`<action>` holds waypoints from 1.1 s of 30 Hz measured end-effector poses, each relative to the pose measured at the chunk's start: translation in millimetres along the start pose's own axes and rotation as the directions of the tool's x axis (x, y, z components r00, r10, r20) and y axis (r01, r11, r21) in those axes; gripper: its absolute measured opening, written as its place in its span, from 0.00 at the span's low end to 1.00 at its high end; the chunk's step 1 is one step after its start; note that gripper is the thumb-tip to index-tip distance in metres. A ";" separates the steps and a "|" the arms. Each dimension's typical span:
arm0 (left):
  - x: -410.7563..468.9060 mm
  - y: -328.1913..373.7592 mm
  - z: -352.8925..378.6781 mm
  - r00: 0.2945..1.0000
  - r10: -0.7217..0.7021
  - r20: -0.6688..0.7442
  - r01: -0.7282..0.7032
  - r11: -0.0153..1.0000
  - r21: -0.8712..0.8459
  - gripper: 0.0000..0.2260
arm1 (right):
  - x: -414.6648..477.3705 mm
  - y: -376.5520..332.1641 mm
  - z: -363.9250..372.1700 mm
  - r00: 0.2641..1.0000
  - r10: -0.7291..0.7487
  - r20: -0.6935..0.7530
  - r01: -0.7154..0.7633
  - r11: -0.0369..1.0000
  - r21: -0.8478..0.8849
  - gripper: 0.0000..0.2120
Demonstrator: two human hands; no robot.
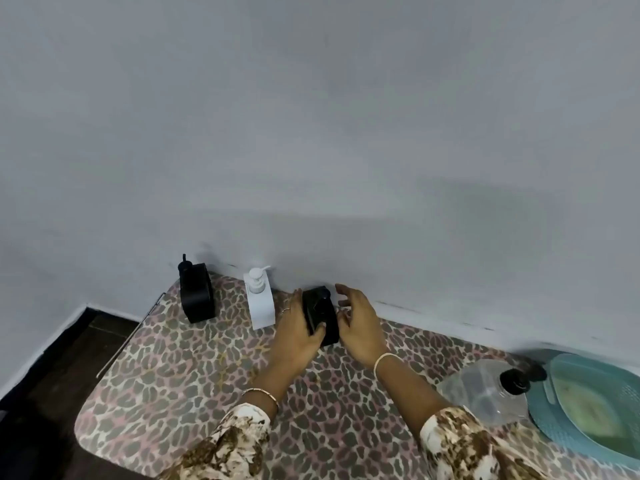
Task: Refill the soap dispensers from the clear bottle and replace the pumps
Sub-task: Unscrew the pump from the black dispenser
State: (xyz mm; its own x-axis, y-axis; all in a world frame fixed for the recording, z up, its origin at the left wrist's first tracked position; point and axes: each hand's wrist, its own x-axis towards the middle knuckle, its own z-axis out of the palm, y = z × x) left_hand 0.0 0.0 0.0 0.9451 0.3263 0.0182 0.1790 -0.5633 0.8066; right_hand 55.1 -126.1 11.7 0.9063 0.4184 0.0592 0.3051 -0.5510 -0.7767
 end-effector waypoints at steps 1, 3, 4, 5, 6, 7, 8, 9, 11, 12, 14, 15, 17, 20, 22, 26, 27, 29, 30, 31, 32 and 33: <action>3.5 -3.3 3.7 1.000 -0.002 -0.018 0.002 1.000 -0.018 0.28 | 4.7 2.7 2.3 1.000 0.027 -0.005 -0.027 1.000 0.013 0.23; 7.3 -5.1 8.4 0.997 -0.072 -0.024 0.071 0.997 -0.026 0.27 | 11.7 4.3 5.4 0.997 0.074 -0.008 -0.074 0.996 0.040 0.23; 7.5 -1.5 7.8 0.992 -0.127 -0.012 0.127 0.992 -0.029 0.26 | 14.6 3.7 6.7 0.995 0.099 -0.007 -0.099 0.994 0.055 0.23; 9.9 -2.6 10.8 0.989 -0.149 -0.020 0.148 0.988 -0.042 0.26 | 18.7 5.3 8.9 0.993 0.117 -0.011 -0.116 0.991 0.069 0.23; 10.9 -3.1 12.3 0.982 -0.190 -0.011 0.189 0.981 -0.037 0.27 | 22.0 6.8 10.8 0.991 0.134 -0.015 -0.132 0.988 0.084 0.24; 12.7 -5.2 15.2 0.979 -0.202 -0.012 0.201 0.979 -0.039 0.28 | 25.5 7.7 11.9 0.990 0.143 -0.018 -0.141 0.986 0.088 0.24; 13.7 -5.1 16.1 0.975 -0.223 0.001 0.223 0.974 -0.030 0.30 | 28.7 8.1 12.8 0.990 0.138 -0.017 -0.137 0.988 0.077 0.24; 15.2 -7.9 19.7 0.970 -0.243 -0.002 0.243 0.969 -0.034 0.31 | 31.2 8.8 14.1 0.991 0.132 -0.007 -0.131 0.990 0.058 0.24; 17.8 -10.8 26.9 0.956 -0.294 0.011 0.294 0.955 -0.043 0.32 | 35.5 10.5 17.5 0.992 0.123 0.022 -0.123 0.992 0.015 0.24; 18.3 -10.8 30.1 0.950 -0.311 0.020 0.312 0.950 -0.032 0.32 | 37.1 10.8 19.1 0.992 0.117 0.043 -0.117 0.993 -0.015 0.23; 18.6 -12.3 36.2 0.946 -0.325 0.025 0.325 0.945 -0.024 0.31 | 38.1 10.6 21.1 0.993 0.106 0.056 -0.101 0.991 -0.084 0.21; 18.3 -12.0 38.4 0.943 -0.332 0.022 0.333 0.943 -0.023 0.30 | 37.6 10.1 21.5 0.994 0.097 0.048 -0.091 0.990 -0.108 0.19; 18.4 -11.4 41.3 0.938 -0.347 0.018 0.347 0.937 -0.038 0.28 | 37.2 10.3 22.1 0.997 0.077 0.031 -0.073 0.989 -0.130 0.18; 18.1 -8.1 42.5 0.931 -0.365 0.016 0.366 0.928 -0.070 0.30 | 36.1 10.1 21.8 0.998 0.050 0.042 -0.042 0.984 -0.173 0.18; 17.6 -5.5 41.3 0.936 -0.352 0.011 0.351 0.931 -0.096 0.33 | 35.7 8.9 20.8 0.999 0.033 0.039 -0.024 0.979 -0.205 0.19; 12.0 -1.7 36.4 0.943 -0.331 0.032 0.333 0.933 -0.138 0.36 | 31.0 2.9 16.3 0.999 0.014 0.035 -0.005 0.971 -0.241 0.20; 9.5 -1.5 35.0 0.946 -0.323 0.036 0.325 0.935 -0.144 0.36 | 29.3 1.2 14.4 0.999 0.005 0.034 0.003 0.968 -0.250 0.19; 4.7 -3.6 33.7 0.952 -0.303 0.044 0.306 0.938 -0.165 0.36 | 25.2 -1.7 10.7 0.999 -0.012 0.039 0.022 0.963 -0.267 0.18; 1.3 -3.0 32.5 0.952 -0.300 0.055 0.305 0.935 -0.182 0.36 | 21.7 -3.0 8.7 0.999 -0.021 0.043 0.032 0.960 -0.277 0.18; -2.2 -2.3 31.6 0.954 -0.292 0.066 0.300 0.933 -0.202 0.36 | 17.9 -4.4 6.2 0.998 -0.029 0.047 0.041 0.958 -0.284 0.18; -5.9 -1.5 30.5 0.955 -0.284 0.080 0.295 0.929 -0.222 0.35 | 13.7 -5.7 3.6 0.998 -0.037 0.045 0.048 0.957 -0.285 0.17; -10.1 0.2 29.3 0.958 -0.270 0.095 0.285 0.927 -0.243 0.36 | 8.9 -7.1 0.8 0.998 -0.042 0.043 0.053 0.958 -0.283 0.17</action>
State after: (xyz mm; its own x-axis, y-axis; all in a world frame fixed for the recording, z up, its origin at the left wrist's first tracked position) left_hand -1.5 -25.7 -17.3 0.8833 0.3924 -0.2565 0.3691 -0.2447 0.8966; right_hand 60.7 -117.9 17.2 0.8792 0.4721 0.0649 0.4227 -0.7098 -0.5635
